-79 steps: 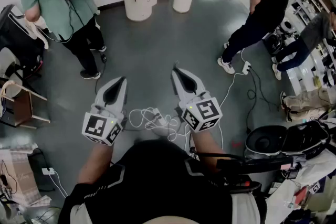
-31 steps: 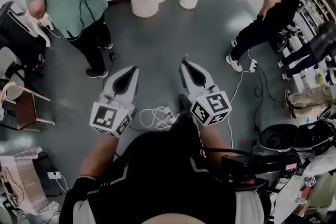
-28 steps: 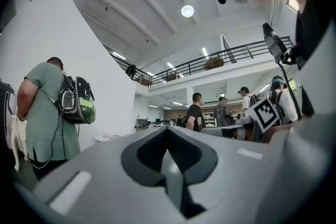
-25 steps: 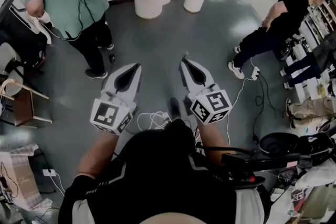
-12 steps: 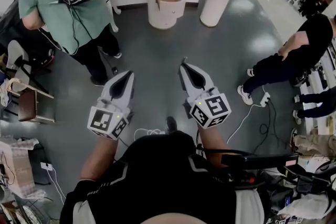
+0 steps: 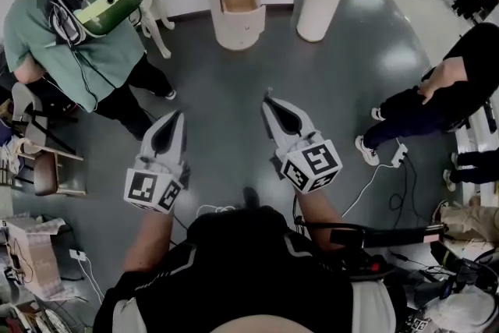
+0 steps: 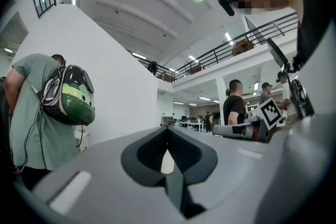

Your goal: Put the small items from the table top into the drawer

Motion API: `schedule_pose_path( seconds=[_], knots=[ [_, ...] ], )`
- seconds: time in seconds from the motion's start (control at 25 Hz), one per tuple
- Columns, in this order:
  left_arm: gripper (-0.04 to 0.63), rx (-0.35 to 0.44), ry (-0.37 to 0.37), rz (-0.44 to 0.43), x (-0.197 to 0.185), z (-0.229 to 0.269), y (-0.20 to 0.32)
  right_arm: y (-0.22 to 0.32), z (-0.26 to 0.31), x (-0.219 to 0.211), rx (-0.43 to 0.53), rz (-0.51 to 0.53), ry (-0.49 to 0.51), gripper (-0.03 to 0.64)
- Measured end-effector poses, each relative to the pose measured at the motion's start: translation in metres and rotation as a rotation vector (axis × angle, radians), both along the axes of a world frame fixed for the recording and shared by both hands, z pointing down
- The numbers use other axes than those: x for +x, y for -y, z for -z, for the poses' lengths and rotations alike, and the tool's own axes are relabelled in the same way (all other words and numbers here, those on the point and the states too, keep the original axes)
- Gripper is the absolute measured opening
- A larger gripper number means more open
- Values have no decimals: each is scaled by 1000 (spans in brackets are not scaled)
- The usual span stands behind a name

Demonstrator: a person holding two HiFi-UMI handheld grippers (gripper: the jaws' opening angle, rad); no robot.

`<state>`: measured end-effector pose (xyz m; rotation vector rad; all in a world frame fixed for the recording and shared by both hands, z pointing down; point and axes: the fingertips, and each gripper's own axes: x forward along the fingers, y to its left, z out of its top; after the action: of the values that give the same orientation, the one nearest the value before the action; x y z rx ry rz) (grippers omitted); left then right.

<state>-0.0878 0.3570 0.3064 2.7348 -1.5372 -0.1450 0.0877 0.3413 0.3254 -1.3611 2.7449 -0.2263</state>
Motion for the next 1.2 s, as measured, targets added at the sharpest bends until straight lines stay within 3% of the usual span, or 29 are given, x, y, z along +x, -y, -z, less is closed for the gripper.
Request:
schedule_pose_path(
  seconds=[0.24,0.64,1.2],
  knots=[
    [0,-27,18,-7,25,-2,39,41,-2,24,-8,-12,-5,15],
    [0,-17,-4,-86,36,-11,92,81,-4,13,1,-41,-15,15],
    [0,10,-3,-189,-1,7,170,155,21,-44,23,-100,-26,17]
  ],
)
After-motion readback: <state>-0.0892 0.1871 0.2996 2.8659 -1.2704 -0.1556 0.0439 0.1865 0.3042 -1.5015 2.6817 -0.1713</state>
